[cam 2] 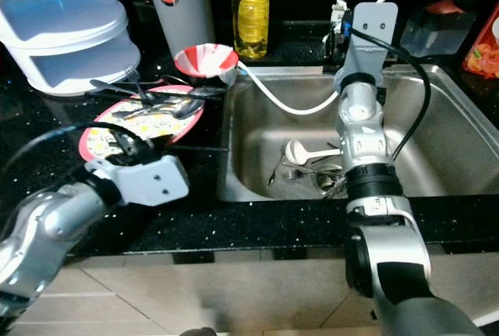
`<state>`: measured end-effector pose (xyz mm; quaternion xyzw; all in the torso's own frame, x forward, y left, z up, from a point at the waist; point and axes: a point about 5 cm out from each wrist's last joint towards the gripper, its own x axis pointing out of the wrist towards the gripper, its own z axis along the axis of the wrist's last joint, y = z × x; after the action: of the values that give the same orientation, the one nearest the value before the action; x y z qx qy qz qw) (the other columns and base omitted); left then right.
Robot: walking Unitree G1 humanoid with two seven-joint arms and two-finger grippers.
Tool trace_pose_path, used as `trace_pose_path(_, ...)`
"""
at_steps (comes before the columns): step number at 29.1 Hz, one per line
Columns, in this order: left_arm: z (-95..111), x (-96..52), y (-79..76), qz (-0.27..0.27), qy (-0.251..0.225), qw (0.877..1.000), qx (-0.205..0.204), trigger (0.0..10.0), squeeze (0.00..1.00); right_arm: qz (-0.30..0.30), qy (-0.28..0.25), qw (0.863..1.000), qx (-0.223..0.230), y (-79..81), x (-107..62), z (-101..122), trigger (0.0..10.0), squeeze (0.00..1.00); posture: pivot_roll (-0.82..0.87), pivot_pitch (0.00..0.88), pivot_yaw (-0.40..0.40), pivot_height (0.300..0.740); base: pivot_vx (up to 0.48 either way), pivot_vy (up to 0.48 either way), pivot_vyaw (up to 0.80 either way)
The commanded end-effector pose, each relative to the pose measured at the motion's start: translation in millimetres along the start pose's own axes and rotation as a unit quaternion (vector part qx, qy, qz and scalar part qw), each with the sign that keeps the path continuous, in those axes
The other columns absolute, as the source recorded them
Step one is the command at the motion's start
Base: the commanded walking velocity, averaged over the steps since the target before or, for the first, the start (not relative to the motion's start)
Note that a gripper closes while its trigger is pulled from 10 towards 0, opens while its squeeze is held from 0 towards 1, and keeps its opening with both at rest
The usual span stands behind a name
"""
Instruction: Kitchen organization
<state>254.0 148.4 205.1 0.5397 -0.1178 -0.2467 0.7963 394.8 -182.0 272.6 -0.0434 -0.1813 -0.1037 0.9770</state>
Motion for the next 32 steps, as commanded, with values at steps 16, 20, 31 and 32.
trace_pose_path(16, -28, -23.3, -41.5, -0.131, 0.101, 0.986, 0.029, 10.0, 0.00, -0.005, -0.005, 1.000, 0.003, -2.6, 1.6, 3, 10.0, 0.00, 0.17, 0.000, 0.017, 0.740, 0.000, 0.000, 0.00)
trace_pose_path(20, -45, -42.3, -47.3, -0.159, 0.174, 0.972, 0.016, 10.0, 0.00, -0.003, -0.001, 1.000, 0.004, -0.3, 0.9, 1, 10.0, 0.00, 0.17, 0.000, 0.016, 0.740, 0.000, 0.000, 0.00)
trace_pose_path(31, -56, -60.5, -51.2, -0.166, 0.239, 0.957, 0.005, 10.0, 1.00, 0.006, 0.004, 1.000, 0.010, 5.8, 1.0, 0, 10.0, 0.00, 0.21, 0.000, 0.000, 0.740, 0.000, 0.000, 0.00)
trace_pose_path(32, -55, -59.9, -51.3, -0.160, 0.237, 0.958, 0.003, 10.0, 1.00, 0.008, 0.005, 1.000, 0.011, 6.9, 1.1, -1, 10.0, 0.00, 0.21, 0.000, -0.003, 0.740, 0.000, 0.000, 0.00)
